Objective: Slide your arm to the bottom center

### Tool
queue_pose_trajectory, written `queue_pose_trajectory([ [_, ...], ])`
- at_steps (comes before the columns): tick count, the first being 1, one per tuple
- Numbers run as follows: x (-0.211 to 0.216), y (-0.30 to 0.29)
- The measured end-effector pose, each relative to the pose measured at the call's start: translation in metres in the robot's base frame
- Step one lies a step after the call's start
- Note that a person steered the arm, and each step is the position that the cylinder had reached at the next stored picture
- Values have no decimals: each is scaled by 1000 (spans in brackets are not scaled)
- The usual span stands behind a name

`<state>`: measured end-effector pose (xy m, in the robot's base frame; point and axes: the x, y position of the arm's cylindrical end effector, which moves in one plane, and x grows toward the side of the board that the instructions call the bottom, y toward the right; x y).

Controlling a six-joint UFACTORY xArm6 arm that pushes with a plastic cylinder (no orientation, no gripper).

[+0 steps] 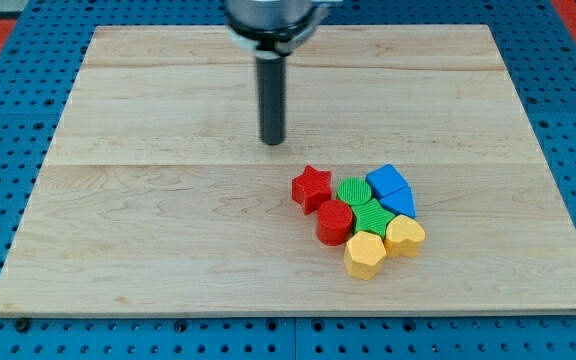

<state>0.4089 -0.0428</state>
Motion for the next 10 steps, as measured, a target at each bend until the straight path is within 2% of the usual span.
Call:
queue_pose_trajectory([
  [1, 6, -22],
  [4, 1, -22],
  [5, 34, -25],
  [6, 39, -22],
  [10, 133, -19],
])
